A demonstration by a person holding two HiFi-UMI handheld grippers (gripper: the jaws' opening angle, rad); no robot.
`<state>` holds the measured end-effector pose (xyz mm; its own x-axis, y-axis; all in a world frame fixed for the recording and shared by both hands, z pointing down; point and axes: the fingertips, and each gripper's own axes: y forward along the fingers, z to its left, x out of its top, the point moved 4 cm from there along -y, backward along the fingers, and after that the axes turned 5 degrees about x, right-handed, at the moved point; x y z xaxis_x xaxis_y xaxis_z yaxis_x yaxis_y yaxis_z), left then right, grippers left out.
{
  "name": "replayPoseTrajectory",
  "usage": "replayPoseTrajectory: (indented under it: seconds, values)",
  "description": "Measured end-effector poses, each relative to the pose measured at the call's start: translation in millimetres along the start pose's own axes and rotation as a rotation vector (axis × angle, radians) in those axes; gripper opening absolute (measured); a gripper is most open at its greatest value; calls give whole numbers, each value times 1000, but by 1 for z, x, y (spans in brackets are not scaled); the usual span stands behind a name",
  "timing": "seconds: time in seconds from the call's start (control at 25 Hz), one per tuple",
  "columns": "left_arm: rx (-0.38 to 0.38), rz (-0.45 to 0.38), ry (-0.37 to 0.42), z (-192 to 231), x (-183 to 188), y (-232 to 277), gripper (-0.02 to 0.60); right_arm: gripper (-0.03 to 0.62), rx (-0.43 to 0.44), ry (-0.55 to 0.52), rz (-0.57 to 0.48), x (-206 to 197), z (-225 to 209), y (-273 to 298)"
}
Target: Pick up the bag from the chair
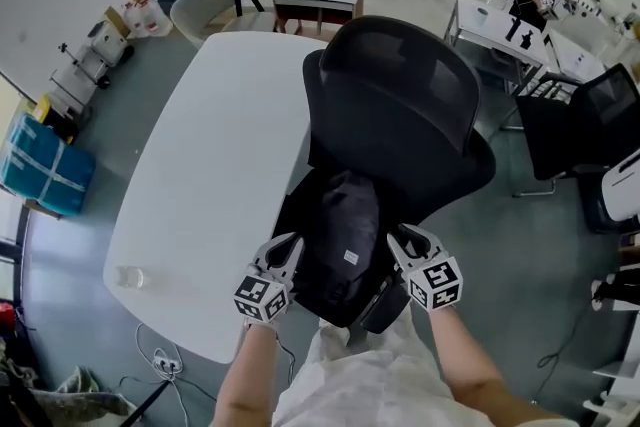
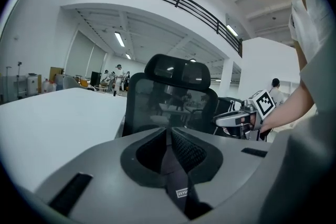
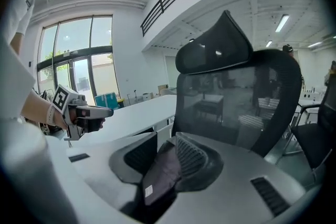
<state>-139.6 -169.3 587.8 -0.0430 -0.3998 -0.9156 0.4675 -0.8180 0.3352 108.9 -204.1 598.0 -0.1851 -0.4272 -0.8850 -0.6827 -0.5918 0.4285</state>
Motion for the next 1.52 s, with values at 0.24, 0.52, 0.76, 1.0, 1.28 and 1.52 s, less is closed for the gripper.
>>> replayPoseTrajectory:
  seconds: [0.24,0.52,0.76,1.0,1.28,1.52]
  values:
    - [-22,91,28,4,-22,40,119,126,7,31,85,-27,-15,33]
    - [-39,216,38,19,-60,80,180,178,11,71,197,-70,-30,62]
    - [-48,334,39,33,-96,111,216,252,10,150,276,-105,-41,82]
    - [-53,435,42,45,-126,137,257,287,31,215,326,-129,-49,104]
    - [-77,539,65,53,-150,163,328,305,31,307,374,-146,-58,119]
    - [-95,611,40,57,-169,180,343,308,52,347,410,-158,-57,129]
